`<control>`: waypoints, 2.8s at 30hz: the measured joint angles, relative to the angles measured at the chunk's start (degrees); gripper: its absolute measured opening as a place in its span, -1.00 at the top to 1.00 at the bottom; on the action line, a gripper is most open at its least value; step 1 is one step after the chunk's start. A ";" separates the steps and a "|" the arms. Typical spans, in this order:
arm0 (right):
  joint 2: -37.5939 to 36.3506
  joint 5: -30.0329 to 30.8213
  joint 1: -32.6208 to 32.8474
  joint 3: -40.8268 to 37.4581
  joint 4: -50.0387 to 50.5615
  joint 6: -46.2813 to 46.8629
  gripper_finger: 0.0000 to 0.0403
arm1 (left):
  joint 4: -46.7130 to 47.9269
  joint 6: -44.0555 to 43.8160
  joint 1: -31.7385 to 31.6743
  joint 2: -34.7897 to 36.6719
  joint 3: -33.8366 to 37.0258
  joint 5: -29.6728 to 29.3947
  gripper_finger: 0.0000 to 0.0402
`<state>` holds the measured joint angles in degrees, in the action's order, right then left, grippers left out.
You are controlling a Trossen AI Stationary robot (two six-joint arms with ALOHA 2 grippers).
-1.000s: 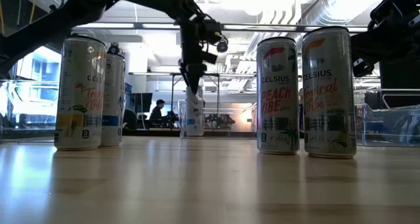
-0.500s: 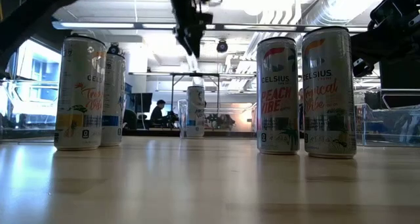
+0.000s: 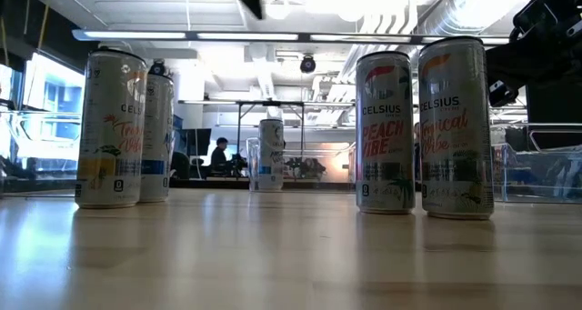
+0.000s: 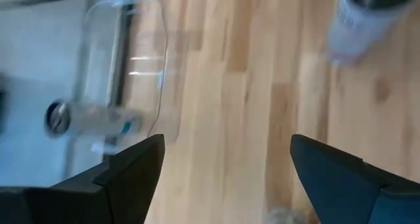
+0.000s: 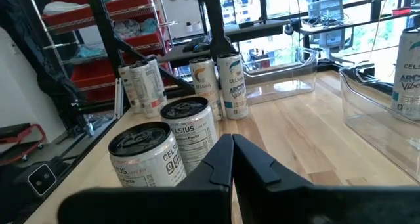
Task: Sort soda cans
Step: Put the white and blue soda can into the middle transparent bin
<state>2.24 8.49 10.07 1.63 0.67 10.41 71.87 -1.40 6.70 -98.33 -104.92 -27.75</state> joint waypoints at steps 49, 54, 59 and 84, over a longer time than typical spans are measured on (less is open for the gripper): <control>0.00 0.07 0.00 -0.01 0.00 -0.02 1.00 | -2.82 -23.01 -6.52 14.88 34.51 21.40 -0.60; -0.01 0.09 0.00 -0.02 -0.02 -0.01 1.00 | -3.02 -20.66 -6.60 12.13 34.32 22.68 -0.60; -0.02 0.09 0.00 -0.02 0.00 0.00 1.00 | -2.79 -18.77 -6.74 11.22 34.12 24.30 -0.48; 0.00 0.24 0.00 -0.02 0.00 -0.02 1.00 | -4.60 18.55 -13.10 -2.04 13.51 24.51 -0.20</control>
<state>2.24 8.73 10.07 1.61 0.67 10.39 67.26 17.15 -6.39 -100.37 -91.41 -3.25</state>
